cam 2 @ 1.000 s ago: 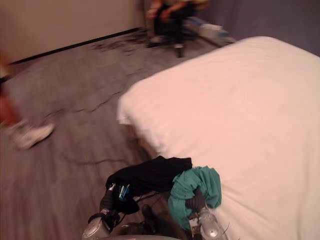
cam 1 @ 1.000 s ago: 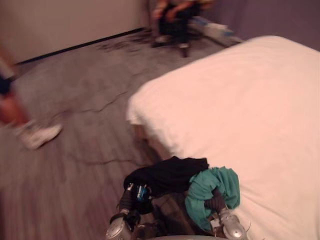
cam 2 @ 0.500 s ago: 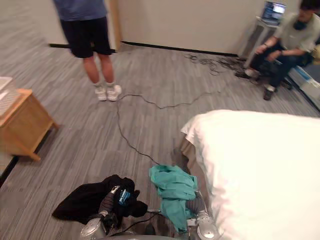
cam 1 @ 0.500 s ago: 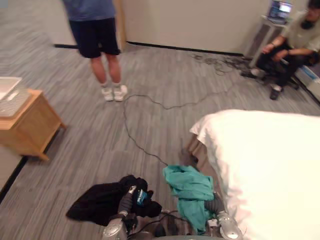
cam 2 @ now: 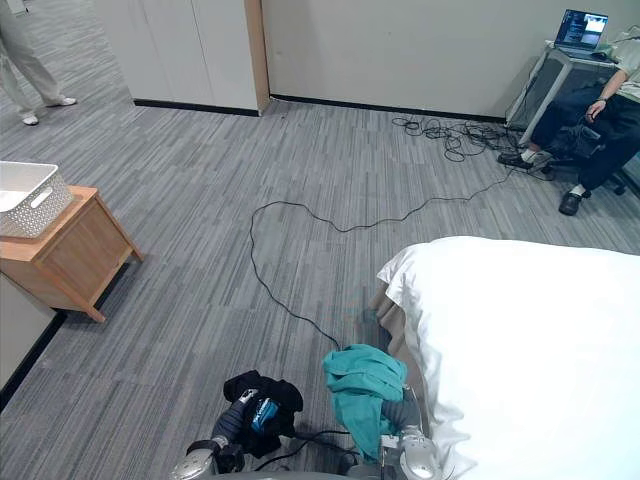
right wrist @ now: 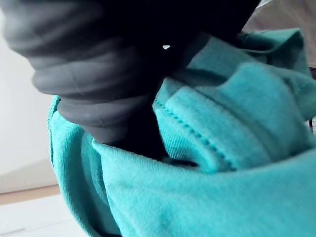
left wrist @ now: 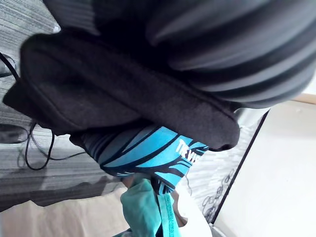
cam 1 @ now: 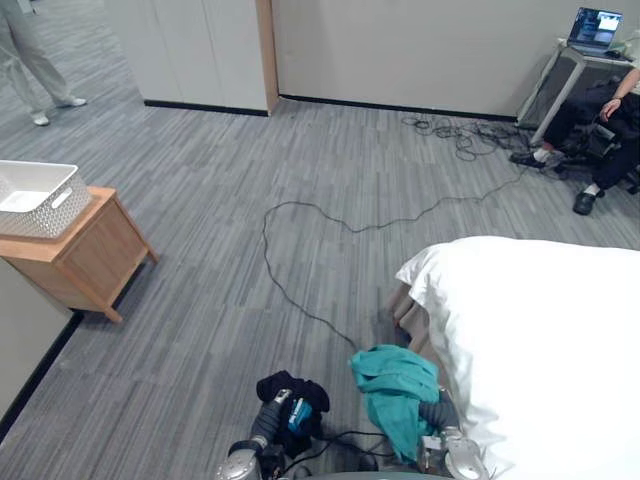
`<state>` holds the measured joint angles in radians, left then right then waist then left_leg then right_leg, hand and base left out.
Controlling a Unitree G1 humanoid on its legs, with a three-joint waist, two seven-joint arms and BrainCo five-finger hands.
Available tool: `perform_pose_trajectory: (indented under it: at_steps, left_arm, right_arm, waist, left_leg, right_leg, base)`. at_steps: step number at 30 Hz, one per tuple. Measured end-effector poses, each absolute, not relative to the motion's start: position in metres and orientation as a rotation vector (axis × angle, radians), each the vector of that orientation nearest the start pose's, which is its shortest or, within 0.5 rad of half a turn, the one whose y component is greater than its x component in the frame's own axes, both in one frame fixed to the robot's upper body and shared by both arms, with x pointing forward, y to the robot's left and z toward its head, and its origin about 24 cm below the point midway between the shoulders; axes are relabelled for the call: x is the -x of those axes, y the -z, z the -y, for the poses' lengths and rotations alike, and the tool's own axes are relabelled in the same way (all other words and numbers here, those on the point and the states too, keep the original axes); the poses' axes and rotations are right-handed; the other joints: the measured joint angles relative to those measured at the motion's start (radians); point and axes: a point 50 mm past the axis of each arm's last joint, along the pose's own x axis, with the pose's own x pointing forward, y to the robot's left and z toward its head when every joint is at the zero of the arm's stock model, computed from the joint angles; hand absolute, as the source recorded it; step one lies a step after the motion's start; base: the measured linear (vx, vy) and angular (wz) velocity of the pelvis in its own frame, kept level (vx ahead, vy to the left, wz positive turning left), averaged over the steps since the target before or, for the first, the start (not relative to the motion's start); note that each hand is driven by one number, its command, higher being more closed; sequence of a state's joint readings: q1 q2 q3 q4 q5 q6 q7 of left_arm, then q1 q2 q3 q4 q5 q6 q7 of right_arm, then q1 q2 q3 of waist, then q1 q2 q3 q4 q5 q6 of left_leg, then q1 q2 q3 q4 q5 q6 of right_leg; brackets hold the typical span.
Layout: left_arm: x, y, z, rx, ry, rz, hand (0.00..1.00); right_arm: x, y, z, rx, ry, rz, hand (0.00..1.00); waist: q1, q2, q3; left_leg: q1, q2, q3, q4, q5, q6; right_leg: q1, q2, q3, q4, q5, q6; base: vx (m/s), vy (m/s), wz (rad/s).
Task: Tidy the bed and pick cloth on bed and put in laundry
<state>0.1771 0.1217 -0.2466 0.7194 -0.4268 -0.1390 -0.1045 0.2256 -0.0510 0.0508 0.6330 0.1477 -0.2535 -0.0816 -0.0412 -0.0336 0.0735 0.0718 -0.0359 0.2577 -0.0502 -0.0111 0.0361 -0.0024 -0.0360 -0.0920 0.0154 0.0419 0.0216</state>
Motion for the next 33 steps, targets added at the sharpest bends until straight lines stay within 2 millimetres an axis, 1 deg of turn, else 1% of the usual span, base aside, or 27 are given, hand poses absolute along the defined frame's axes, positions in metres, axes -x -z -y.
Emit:
perform_pose_trajectory:
  at_steps: [5, 6, 8, 9, 10, 11, 12, 13, 14, 16, 17, 18, 19, 20, 21, 22, 23, 24, 25, 26, 27, 28, 29, 30, 31, 32, 33]
  left_arm:
    - [-0.13, 0.13, -0.165, 0.239, -0.04, -0.754, 1.0]
    - [-0.133, 0.129, -0.171, 0.225, -0.067, -0.742, 1.0]
    - [-0.141, 0.127, -0.176, 0.196, -0.099, -0.714, 1.0]
    - [-0.145, 0.124, -0.179, 0.189, -0.125, -0.68, 1.0]
    - [-0.15, 0.121, -0.181, 0.181, -0.138, -0.653, 1.0]
    - [-0.158, 0.117, -0.182, 0.175, -0.143, -0.622, 1.0]
    - [-0.161, 0.115, -0.183, 0.179, -0.153, -0.609, 1.0]
    - [-0.162, 0.115, -0.184, 0.184, -0.16, -0.606, 1.0]
    - [-0.159, 0.116, -0.184, 0.188, -0.159, -0.613, 1.0]
    - [-0.159, 0.115, -0.184, 0.19, -0.158, -0.608, 1.0]
    - [-0.16, 0.113, -0.184, 0.192, -0.156, -0.595, 1.0]
    - [-0.161, 0.111, -0.182, 0.195, -0.15, -0.58, 1.0]
    - [-0.161, 0.111, -0.182, 0.196, -0.149, -0.578, 1.0]
    - [-0.16, 0.111, -0.182, 0.195, -0.15, -0.58, 1.0]
    - [-0.157, 0.112, -0.182, 0.195, -0.153, -0.588, 1.0]
    - [-0.156, 0.113, -0.184, 0.194, -0.155, -0.594, 1.0]
    - [-0.156, 0.113, -0.184, 0.193, -0.155, -0.599, 1.0]
    - [-0.153, 0.113, -0.183, 0.2, -0.155, -0.61, 1.0]
    - [-0.154, 0.114, -0.181, 0.211, -0.153, -0.619, 1.0]
    - [-0.155, 0.114, -0.18, 0.215, -0.148, -0.622, 1.0]
    - [-0.155, 0.114, -0.181, 0.216, -0.138, -0.631, 1.0]
    - [-0.154, 0.115, -0.18, 0.216, -0.131, -0.636, 1.0]
    - [-0.149, 0.117, -0.178, 0.211, -0.128, -0.65, 1.0]
    - [-0.148, 0.117, -0.177, 0.207, -0.127, -0.654, 1.0]
    - [-0.149, 0.117, -0.178, 0.201, -0.13, -0.652, 1.0]
    - [-0.155, 0.114, -0.177, 0.191, -0.118, -0.636, 1.0]
    - [-0.159, 0.112, -0.177, 0.183, -0.111, -0.624, 1.0]
  right_arm:
    - [-0.125, 0.122, 0.181, -0.087, 0.163, -0.674, 1.0]
    - [-0.124, 0.123, 0.183, -0.102, 0.165, -0.681, 1.0]
    - [-0.125, 0.122, 0.189, -0.111, 0.153, -0.678, 1.0]
    - [-0.128, 0.12, 0.193, -0.105, 0.137, -0.667, 1.0]
    - [-0.131, 0.118, 0.195, -0.103, 0.129, -0.656, 1.0]
    - [-0.136, 0.116, 0.2, -0.1, 0.132, -0.645, 1.0]
    - [-0.142, 0.113, 0.202, -0.1, 0.133, -0.627, 1.0]
    - [-0.144, 0.111, 0.204, -0.103, 0.138, -0.617, 1.0]
    - [-0.146, 0.109, 0.208, -0.11, 0.149, -0.602, 1.0]
    - [-0.147, 0.108, 0.213, -0.116, 0.17, -0.592, 1.0]
    - [-0.148, 0.107, 0.213, -0.116, 0.168, -0.587, 1.0]
    - [-0.149, 0.103, 0.214, -0.103, 0.162, -0.574, 1.0]
    - [-0.15, 0.102, 0.215, -0.094, 0.158, -0.568, 1.0]
    - [-0.15, 0.101, 0.216, -0.078, 0.149, -0.569, 1.0]
    - [-0.149, 0.1, 0.217, -0.07, 0.133, -0.571, 1.0]
    - [-0.149, 0.101, 0.216, -0.075, 0.127, -0.577, 1.0]
    - [-0.149, 0.101, 0.214, -0.079, 0.122, -0.582, 1.0]
    - [-0.146, 0.102, 0.211, -0.081, 0.106, -0.591, 1.0]
    - [-0.152, 0.1, 0.211, -0.076, 0.091, -0.577, 1.0]
    - [-0.155, 0.099, 0.211, -0.072, 0.088, -0.57, 1.0]
    - [-0.159, 0.098, 0.208, -0.065, 0.075, -0.563, 1.0]
    - [-0.158, 0.099, 0.205, -0.066, 0.068, -0.568, 1.0]
    - [-0.157, 0.101, 0.202, -0.064, 0.057, -0.577, 1.0]
    - [-0.156, 0.101, 0.202, -0.064, 0.056, -0.579, 1.0]
    - [-0.153, 0.102, 0.201, -0.065, 0.056, -0.584, 1.0]
    - [-0.149, 0.102, 0.199, -0.068, 0.052, -0.584, 1.0]
    - [-0.147, 0.101, 0.198, -0.072, 0.052, -0.581, 1.0]
  waist:
    - [0.0, 0.004, 0.002]
    - [-0.001, 0.003, 0.009]
    - [0.001, 0.008, 0.026]
    - [0.004, 0.021, 0.038]
    - [0.0, 0.021, 0.049]
    - [0.006, 0.03, 0.072]
    - [0.016, 0.033, 0.099]
    - [0.018, 0.032, 0.119]
    - [0.026, 0.036, 0.139]
    - [0.027, 0.046, 0.142]
    - [0.027, 0.048, 0.144]
    - [0.027, 0.052, 0.146]
    - [0.029, 0.054, 0.147]
    - [0.029, 0.06, 0.149]
    - [0.031, 0.067, 0.149]
    - [0.036, 0.056, 0.147]
    - [0.047, 0.041, 0.137]
    - [0.064, 0.0, 0.109]
    - [0.067, -0.019, 0.102]
    - [0.062, -0.02, 0.102]
    - [0.056, -0.022, 0.104]
    - [0.056, -0.025, 0.107]
    - [0.057, -0.009, 0.118]
    - [0.055, 0.005, 0.123]
    - [0.054, 0.019, 0.126]
    - [0.052, 0.029, 0.127]
    - [0.051, 0.032, 0.129]
  left_leg:
    - [-0.03, 0.016, -0.001, 0.051, -0.031, -0.015]
    - [-0.051, 0.026, -0.007, 0.096, -0.058, -0.026]
    - [-0.107, 0.054, -0.014, 0.222, -0.13, -0.066]
    - [-0.136, 0.079, -0.016, 0.307, -0.182, -0.122]
    - [-0.184, 0.106, -0.016, 0.443, -0.187, -0.145]
    - [-0.295, 0.155, -0.017, 0.685, -0.139, -0.141]
    - [-0.356, 0.181, -0.018, 0.83, -0.064, -0.139]
    - [-0.381, 0.188, -0.02, 0.892, -0.059, -0.139]
    - [-0.401, 0.192, -0.019, 0.906, -0.11, -0.112]
    - [-0.394, 0.186, 0.013, 0.758, -0.13, -0.116]
    - [-0.39, 0.175, 0.036, 0.647, -0.125, -0.116]
    - [-0.391, 0.168, 0.066, 0.51, -0.11, -0.132]
    - [-0.39, 0.168, 0.082, 0.45, -0.09, -0.139]
    - [-0.39, 0.173, 0.102, 0.375, -0.053, -0.131]
    - [-0.387, 0.177, 0.104, 0.331, -0.045, -0.131]
    - [-0.387, 0.169, 0.107, 0.358, -0.013, -0.13]
    - [-0.39, 0.154, 0.119, 0.39, -0.014, -0.123]
    - [-0.393, 0.108, 0.148, 0.41, -0.073, -0.1]
    - [-0.401, 0.066, 0.15, 0.413, -0.113, -0.087]
    - [-0.399, 0.052, 0.15, 0.413, -0.123, -0.072]
    - [-0.374, 0.026, 0.142, 0.411, -0.134, -0.054]
    - [-0.326, 0.009, 0.134, 0.395, -0.142, -0.042]
    - [-0.219, -0.002, 0.115, 0.353, -0.151, -0.024]
    - [-0.177, -0.002, 0.094, 0.332, -0.154, -0.018]
    - [-0.122, -0.002, 0.06, 0.301, -0.154, -0.016]
    - [-0.067, -0.001, 0.009, 0.264, -0.153, -0.015]
    - [-0.047, 0.0, -0.023, 0.253, -0.154, -0.015]
  right_leg:
    - [-0.019, 0.007, 0.0, 0.015, -0.014, -0.014]
    - [-0.023, 0.009, -0.01, 0.033, -0.032, -0.017]
    - [-0.035, 0.015, -0.022, 0.09, -0.071, -0.028]
    - [-0.04, 0.031, -0.033, 0.127, -0.101, -0.038]
    - [-0.036, 0.026, -0.035, 0.138, -0.123, -0.058]
    - [-0.029, 0.035, -0.043, 0.158, -0.143, -0.064]
    - [-0.003, 0.035, -0.043, 0.163, -0.15, -0.068]
    - [0.019, 0.029, -0.042, 0.162, -0.154, -0.073]
    - [0.061, 0.017, -0.046, 0.164, -0.177, -0.074]
    - [0.094, -0.001, -0.049, 0.162, -0.203, -0.065]
    - [0.107, -0.013, -0.051, 0.157, -0.215, -0.056]
    - [0.121, -0.025, -0.061, 0.156, -0.234, -0.044]
    - [0.127, -0.031, -0.066, 0.159, -0.247, -0.035]
    - [0.149, -0.034, -0.072, 0.165, -0.276, -0.017]
    - [0.178, -0.038, -0.074, 0.179, -0.322, 0.006]
    - [0.193, -0.058, -0.071, 0.192, -0.356, 0.021]
    - [0.196, -0.084, -0.066, 0.196, -0.373, 0.033]
    - [0.194, -0.135, -0.061, 0.222, -0.392, 0.051]
    - [0.113, -0.172, -0.038, 0.401, -0.391, 0.093]
    - [0.066, -0.186, -0.031, 0.513, -0.372, 0.128]
    - [-0.03, -0.207, -0.006, 0.748, -0.289, 0.237]
    - [-0.083, -0.212, 0.006, 0.911, -0.256, 0.243]
    - [-0.131, -0.198, -0.022, 1.05, -0.278, 0.188]
    - [-0.148, -0.183, -0.048, 1.066, -0.294, 0.159]
    - [-0.183, -0.162, -0.09, 1.053, -0.316, 0.12]
    - [-0.244, -0.135, -0.143, 0.983, -0.344, 0.07]
    - [-0.276, -0.121, -0.164, 0.91, -0.354, 0.05]
  base:
    - [0.05, -0.025, 0.0]
    - [0.07, -0.068, 0.15]
    - [0.06, -0.096, 0.16]
    - [0.09, -0.085, 0.2]
    - [0.1, -0.089, 0.3]
    - [0.07, -0.044, 0.24]
    - [0.06, -0.052, 0.08]
    - [0.14, -0.026, -0.04]
    - [0.23, 0.009, 0.03]
    - [0.24, 0.041, 0.12]
    - [0.31, 0.093, 0.21]
    - [0.25, 0.079, 0.2]
    - [0.43, 0.187, 0.18]
    - [0.42, 0.226, 0.14]
    - [0.49, 0.28, 0.12]
    - [0.34, 0.208, 0.0]
    - [0.51, 0.235, -0.18]
    - [0.68, 0.246, -0.12]
    - [0.59, 0.195, 0.02]
    - [0.6, 0.18, 0.26]
    - [0.46, 0.146, 0.19]
    - [0.76, 0.225, 0.05]
    - [0.51, 0.136, -0.04]
    - [0.49, 0.129, -0.01]
    - [0.45, 0.064, 0.17]
    - [0.45, 0.032, 0.27]
    - [0.46, -0.005, 0.51]
